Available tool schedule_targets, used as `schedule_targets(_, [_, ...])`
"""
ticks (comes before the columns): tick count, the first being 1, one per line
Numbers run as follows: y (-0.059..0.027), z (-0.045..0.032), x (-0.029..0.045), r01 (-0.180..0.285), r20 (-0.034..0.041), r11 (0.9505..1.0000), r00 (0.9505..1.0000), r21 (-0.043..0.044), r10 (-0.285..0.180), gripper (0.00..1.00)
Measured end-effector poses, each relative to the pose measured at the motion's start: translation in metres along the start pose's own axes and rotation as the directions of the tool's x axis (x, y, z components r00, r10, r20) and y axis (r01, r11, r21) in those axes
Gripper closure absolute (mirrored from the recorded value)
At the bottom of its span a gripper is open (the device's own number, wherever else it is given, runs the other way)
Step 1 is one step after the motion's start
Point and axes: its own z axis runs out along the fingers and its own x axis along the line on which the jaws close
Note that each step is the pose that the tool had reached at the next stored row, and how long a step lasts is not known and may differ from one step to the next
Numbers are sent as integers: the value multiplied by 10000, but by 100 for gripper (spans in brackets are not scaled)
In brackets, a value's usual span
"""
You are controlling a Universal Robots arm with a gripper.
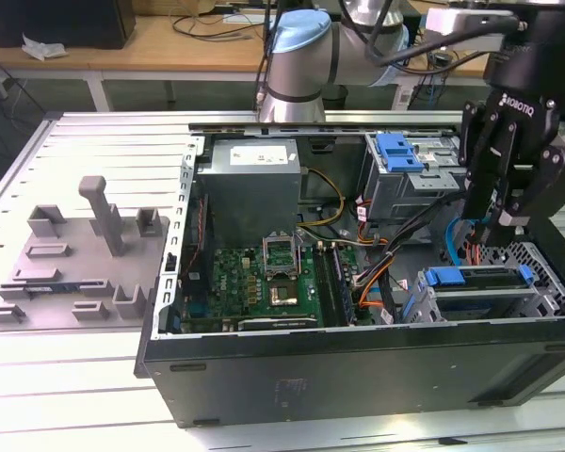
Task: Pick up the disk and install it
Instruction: 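Insert the first disk wire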
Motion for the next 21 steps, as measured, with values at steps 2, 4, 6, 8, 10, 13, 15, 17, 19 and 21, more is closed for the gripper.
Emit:
schedule_targets(2, [2, -13, -51, -4, -331, 10000, 9995, 11, 4, 50])
schedule_targets(4, [3, -25, -97, -7, -587, 10000, 9983, 19, 8, 50])
schedule_targets(6, [-1, -40, -150, -10, -734, 10000, 9973, 24, 11, 50])
schedule_targets(8, [-11, -52, -195, -16, -843, 10000, 9964, 27, 18, 50])
schedule_targets(10, [-31, -56, -213, -84, -886, 10000, 9960, 11, 85, 50])
schedule_targets(13, [-75, -62, -230, -387, -912, 9992, 9951, -69, 379, 50])
schedule_targets(15, [-95, -64, -239, -626, -913, 9980, 9939, -132, 611, 50])
schedule_targets(17, [-112, -66, -250, -753, -923, 9970, 9930, -165, 735, 50])
schedule_targets(19, [-122, -76, -285, -785, -962, 9968, 9924, -168, 765, 50])
schedule_targets(21, [-129, -97, -378, -791, -1019, 9967, 9918, -164, 770, 50])
